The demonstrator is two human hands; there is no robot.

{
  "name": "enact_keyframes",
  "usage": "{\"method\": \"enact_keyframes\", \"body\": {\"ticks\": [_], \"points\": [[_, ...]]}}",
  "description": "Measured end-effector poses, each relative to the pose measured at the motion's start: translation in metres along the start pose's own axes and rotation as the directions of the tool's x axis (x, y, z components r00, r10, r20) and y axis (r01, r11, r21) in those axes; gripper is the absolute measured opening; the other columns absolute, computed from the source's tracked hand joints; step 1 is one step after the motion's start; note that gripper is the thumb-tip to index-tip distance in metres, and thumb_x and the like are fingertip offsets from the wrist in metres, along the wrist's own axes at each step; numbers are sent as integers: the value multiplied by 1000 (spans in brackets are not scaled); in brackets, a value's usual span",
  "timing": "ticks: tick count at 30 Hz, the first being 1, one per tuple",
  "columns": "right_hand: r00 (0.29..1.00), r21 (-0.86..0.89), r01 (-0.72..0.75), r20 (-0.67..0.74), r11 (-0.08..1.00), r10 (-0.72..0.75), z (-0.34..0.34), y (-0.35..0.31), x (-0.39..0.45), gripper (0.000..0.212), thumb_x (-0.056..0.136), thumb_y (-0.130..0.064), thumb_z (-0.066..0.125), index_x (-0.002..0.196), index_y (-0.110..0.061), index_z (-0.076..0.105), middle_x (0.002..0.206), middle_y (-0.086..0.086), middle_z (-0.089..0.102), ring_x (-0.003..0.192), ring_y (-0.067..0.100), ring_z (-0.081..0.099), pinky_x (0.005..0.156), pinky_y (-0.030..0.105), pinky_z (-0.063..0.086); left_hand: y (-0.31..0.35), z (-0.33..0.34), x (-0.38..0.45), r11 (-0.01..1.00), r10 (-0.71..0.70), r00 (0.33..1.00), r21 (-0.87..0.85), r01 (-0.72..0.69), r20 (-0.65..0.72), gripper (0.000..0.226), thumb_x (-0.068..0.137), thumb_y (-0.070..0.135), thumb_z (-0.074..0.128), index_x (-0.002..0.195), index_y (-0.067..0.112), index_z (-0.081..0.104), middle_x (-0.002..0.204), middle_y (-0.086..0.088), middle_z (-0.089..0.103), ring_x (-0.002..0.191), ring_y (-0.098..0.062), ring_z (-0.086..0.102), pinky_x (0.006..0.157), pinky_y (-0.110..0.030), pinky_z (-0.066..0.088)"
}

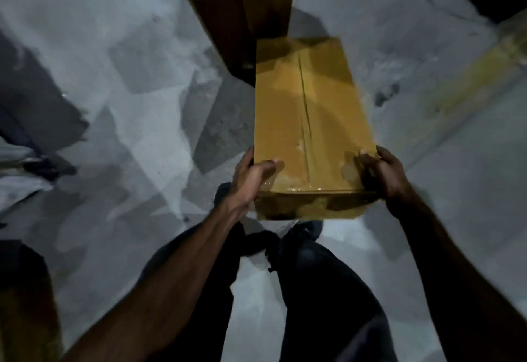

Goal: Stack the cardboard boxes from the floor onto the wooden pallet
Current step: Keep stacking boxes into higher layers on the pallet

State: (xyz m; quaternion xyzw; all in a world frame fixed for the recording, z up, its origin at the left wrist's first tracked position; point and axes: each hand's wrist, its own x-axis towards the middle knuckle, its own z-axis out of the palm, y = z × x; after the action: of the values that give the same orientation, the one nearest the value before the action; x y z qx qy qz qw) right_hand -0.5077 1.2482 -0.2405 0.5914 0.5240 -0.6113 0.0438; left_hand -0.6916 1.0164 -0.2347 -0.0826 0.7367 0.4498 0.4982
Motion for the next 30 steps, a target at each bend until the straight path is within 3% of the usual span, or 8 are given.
{"method": "enact_keyframes", "body": {"ticks": [3,7,14,19,22,25,28,30], "points": [[996,124,25,-85,992,-15,-18,-46,-73,37,94,-41,72,127,-23,74,114,-6,78,105,16,71,92,35,54,60,-5,-64,999,35,999,7,-35,-29,31,96,28,72,126,36,68,113,16,76,104,-6,70,92,-30,56],[945,126,68,-326,990,-24,-34,-98,-154,85,69,-79,66,127,-18,74,126,2,74,120,26,65,107,39,48,122,5,-136,997,33,993,77,-24,-116,63,79,75,64,127,35,70,117,6,76,110,-21,69,100,-48,56],[837,193,23,-541,981,87,-54,-134,-283,55,89,-62,63,120,-19,75,118,10,72,111,32,64,95,37,48,180,16,-237,974,126,978,209,-90,-166,53,90,68,60,123,28,69,115,-3,71,104,-26,65,93,-45,55],[752,367,128,-641,921,151,-47,-132,-379,66,77,-71,60,113,-19,75,111,6,74,107,32,65,97,46,54,221,10,-293,884,297,955,387,-263,-29,60,96,66,57,137,24,65,131,-4,67,111,-28,62,96,-43,52],[657,424,197,-726,884,202,-35,-133,-431,54,86,-64,64,109,-17,73,114,7,72,109,32,65,98,45,54,244,5,-324,827,360,928,427,-365,97,64,94,67,58,138,22,63,135,-5,66,117,-32,63,99,-48,54],[560,492,280,-781,824,276,-19,-130,-483,35,96,-54,65,106,-20,66,113,2,64,108,27,61,94,40,50,259,0,-357,729,437,858,453,-513,269,56,93,66,55,129,26,67,120,-4,70,108,-28,65,90,-42,53],[441,511,362,-831,779,340,2,-122,-532,53,96,-58,64,126,-14,70,115,0,63,110,28,60,88,36,45,270,-4,-393,683,449,806,434,-588,386,68,87,70,57,142,30,60,128,-2,68,114,-28,63,99,-48,54],[358,518,407,-848,752,390,15,-115,-569,45,94,-60,63,116,-22,74,111,-3,68,106,26,61,88,38,46,272,-2,-423,624,461,750,427,-654,475,74,87,71,58,147,28,56,129,-2,68,116,-29,62,101,-50,53]]}}
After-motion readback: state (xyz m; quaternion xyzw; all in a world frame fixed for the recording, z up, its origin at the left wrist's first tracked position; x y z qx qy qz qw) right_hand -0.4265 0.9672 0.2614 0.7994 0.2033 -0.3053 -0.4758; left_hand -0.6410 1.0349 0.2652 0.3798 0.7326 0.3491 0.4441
